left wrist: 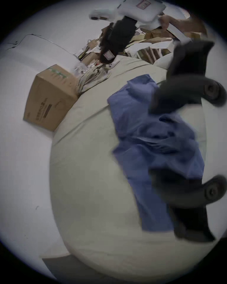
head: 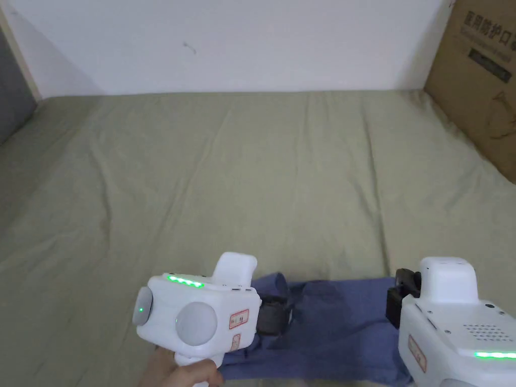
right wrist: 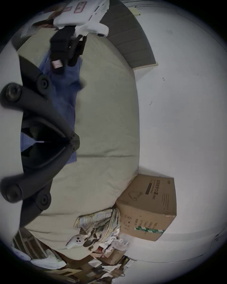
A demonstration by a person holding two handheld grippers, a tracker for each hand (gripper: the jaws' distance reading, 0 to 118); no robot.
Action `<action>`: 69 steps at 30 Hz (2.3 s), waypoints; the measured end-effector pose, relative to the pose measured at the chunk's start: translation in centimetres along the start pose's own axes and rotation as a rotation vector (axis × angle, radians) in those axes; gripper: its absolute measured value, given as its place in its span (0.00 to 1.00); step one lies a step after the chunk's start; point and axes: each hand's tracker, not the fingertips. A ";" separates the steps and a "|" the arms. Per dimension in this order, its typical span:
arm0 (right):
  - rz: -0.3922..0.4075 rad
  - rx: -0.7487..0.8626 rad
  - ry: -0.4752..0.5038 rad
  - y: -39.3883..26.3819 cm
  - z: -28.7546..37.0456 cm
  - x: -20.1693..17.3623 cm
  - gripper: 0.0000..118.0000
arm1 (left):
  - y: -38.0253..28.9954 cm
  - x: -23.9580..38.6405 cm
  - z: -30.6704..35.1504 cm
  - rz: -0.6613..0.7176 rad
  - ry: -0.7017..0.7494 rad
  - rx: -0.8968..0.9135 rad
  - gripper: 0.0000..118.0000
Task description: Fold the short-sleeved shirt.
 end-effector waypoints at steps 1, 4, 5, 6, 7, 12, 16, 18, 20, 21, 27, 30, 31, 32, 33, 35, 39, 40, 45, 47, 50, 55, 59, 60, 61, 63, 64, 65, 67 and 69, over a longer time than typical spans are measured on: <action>0.007 -0.002 -0.008 -0.2 0.0 0.3 0.01 | -0.2 0.2 -0.8 0.030 0.010 -0.008 0.87; -0.025 -0.016 -0.003 -0.7 0.0 1.1 0.01 | -0.1 0.4 -0.9 0.122 0.004 -0.002 0.87; -0.034 -0.018 -0.003 -0.8 0.0 1.3 0.01 | 0.0 0.2 -0.4 0.138 -0.027 0.004 0.87; -0.039 -0.021 -0.004 -0.9 0.0 1.5 0.01 | 0.1 0.0 0.5 0.158 -0.059 0.025 0.87; -0.042 -0.022 -0.005 -0.9 -0.1 1.5 0.01 | 0.2 -0.3 1.3 0.180 -0.079 0.048 0.85; -0.061 -0.021 -0.002 -1.0 -0.1 1.9 0.01 | 0.5 -4.4 6.0 0.345 -0.038 0.223 0.02; -0.069 -0.019 0.006 -1.1 -0.1 1.9 0.01 | -0.1 -7.1 4.9 0.357 0.115 0.146 0.00; -0.072 -0.018 0.008 -1.2 -0.1 1.9 0.01 | -1.0 -7.5 3.0 0.385 0.108 0.059 0.00; -0.076 -0.021 0.009 -1.2 -0.1 1.8 0.01 | -1.9 -7.1 1.3 0.387 0.088 0.033 0.00; -0.079 -0.023 0.013 -1.2 -0.1 1.8 0.01 | -2.3 -6.6 0.5 0.390 0.070 0.006 0.00; -0.072 -0.021 0.009 -1.4 0.0 2.3 0.01 | -3.4 -3.2 -3.5 0.426 -0.065 -0.053 0.00; -0.088 -0.015 0.003 -1.3 0.0 3.1 0.01 | -2.7 -2.0 -3.7 0.393 -0.062 -0.054 0.00; -0.088 -0.017 -0.004 -1.3 -0.1 3.3 0.01 | -2.6 -1.9 -3.6 0.382 -0.064 -0.053 0.00; -0.091 -0.019 -0.009 -1.3 -0.1 3.6 0.01 | -2.4 -1.7 -3.5 0.376 -0.081 -0.056 0.00; -0.099 -0.022 -0.014 -1.3 -0.1 3.8 0.01 | -2.3 -1.4 -3.5 0.376 -0.080 -0.059 0.00; -0.120 -0.024 -0.016 -1.3 -0.2 4.0 0.01 | -2.5 -0.8 -3.7 0.341 -0.080 -0.070 0.00; -0.101 -0.017 -0.027 -1.2 0.2 3.7 0.01 | -2.8 0.2 -3.5 0.290 -0.119 -0.091 0.00; -0.096 -0.015 -0.029 -1.1 0.3 3.6 0.01 | -2.8 0.3 -3.4 0.281 -0.142 -0.092 0.00; -0.096 0.001 -0.017 -0.5 1.1 3.1 0.01 | -2.6 -0.2 -1.2 0.274 -0.176 -0.061 0.00; -0.079 0.012 -0.016 -0.3 1.4 2.7 0.01 | -2.3 -1.6 1.1 0.309 -0.199 0.000 0.00; -0.059 0.026 -0.007 0.2 1.9 1.8 0.01 | -2.3 -5.1 5.2 0.397 -0.211 0.116 0.00; -0.018 0.048 0.009 0.8 2.4 -0.2 0.01 | -5.1 -13.0 10.8 0.579 -0.194 0.253 0.00; 0.021 0.046 0.029 1.2 2.1 -2.2 0.01 | -8.7 -17.3 13.1 0.662 -0.188 0.269 0.01; 0.033 0.044 0.034 1.3 1.9 -2.7 0.01 | -9.7 -18.2 13.4 0.685 -0.188 0.284 0.06; 0.042 0.043 0.034 1.5 1.7 -3.2 0.01 | -10.3 -18.7 13.2 0.708 -0.184 0.290 0.18; 0.054 0.043 0.028 1.9 1.2 -4.2 0.01 | -11.6 -19.7 12.1 0.762 -0.197 0.252 0.67; 0.057 0.041 0.028 2.1 1.1 -4.5 0.01 | -12.1 -20.0 11.7 0.775 -0.221 0.236 0.82; 0.060 0.039 0.031 2.3 0.9 -4.9 0.01 | -12.6 -20.1 10.8 0.795 -0.251 0.224 0.93; 0.069 0.035 0.034 2.5 0.7 -5.6 0.01 | -13.0 -19.9 9.0 0.814 -0.308 0.200 0.95; 0.091 0.031 0.038 2.6 0.5 -6.2 0.01 | -13.4 -19.8 7.3 0.810 -0.375 0.200 0.95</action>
